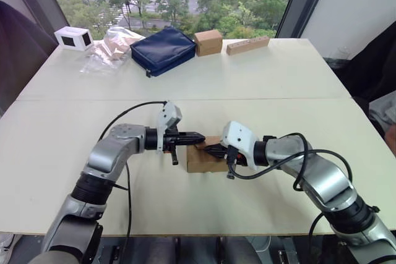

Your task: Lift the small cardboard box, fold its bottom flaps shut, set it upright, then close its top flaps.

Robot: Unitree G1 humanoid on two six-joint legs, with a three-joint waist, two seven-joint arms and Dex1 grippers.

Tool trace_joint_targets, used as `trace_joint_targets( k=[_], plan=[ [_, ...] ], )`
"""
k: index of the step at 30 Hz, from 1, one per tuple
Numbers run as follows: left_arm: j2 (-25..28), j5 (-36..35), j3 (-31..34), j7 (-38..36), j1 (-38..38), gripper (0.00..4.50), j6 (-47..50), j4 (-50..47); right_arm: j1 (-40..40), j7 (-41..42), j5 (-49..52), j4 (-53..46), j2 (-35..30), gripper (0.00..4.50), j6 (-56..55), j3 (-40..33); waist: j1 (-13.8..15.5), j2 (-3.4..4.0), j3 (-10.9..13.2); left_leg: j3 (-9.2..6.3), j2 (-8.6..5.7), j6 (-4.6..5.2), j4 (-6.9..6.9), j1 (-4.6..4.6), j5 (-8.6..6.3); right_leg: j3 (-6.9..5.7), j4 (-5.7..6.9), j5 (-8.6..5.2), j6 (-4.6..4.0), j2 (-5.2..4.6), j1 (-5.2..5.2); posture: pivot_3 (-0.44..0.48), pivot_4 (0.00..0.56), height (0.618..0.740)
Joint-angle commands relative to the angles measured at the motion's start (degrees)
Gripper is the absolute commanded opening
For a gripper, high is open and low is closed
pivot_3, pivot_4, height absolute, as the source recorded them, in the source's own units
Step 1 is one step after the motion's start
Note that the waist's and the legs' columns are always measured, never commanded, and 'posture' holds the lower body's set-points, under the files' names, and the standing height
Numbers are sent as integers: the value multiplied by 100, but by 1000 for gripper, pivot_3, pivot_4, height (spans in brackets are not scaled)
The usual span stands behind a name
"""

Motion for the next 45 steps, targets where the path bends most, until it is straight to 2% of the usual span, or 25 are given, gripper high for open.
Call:
trace_joint_targets(
  k=[1,10,16,20,25,45],
  plan=[
    [96,80,-68,-91,-19,12,-153,-178,12,35,260,-256,58,0,114,-262,1,0,0,0,0,0,0,0,0,0,0,0,0,0,0,0,150,740],
    [192,342,-265,-193,64,12,-431,-92,148,58,765,-401,-18,0,271,-845,3,0,0,0,0,0,0,0,0,0,0,0,0,-1,1,0,150,740],
    [36,-361,376,104,-77,12,166,-374,157,-55,944,-237,-29,0,240,-1263,4,0,0,1,0,0,0,-1,0,0,0,0,0,-1,1,0,150,740],
    [105,-597,582,213,-88,12,477,-643,121,-91,879,-112,-41,0,132,-1255,-8,0,0,0,2,1,0,-1,0,0,0,0,0,0,0,0,150,740],
    [250,-556,509,289,39,12,526,-943,30,-98,753,77,-13,0,-51,-1101,-7,0,0,1,2,0,0,-1,0,0,0,0,0,0,0,0,150,740],
    [201,325,-333,470,409,12,-171,-771,123,22,56,391,-250,0,-329,-341,1,0,0,1,1,0,0,0,0,1,-1,0,0,0,1,0,150,740]
  ],
)
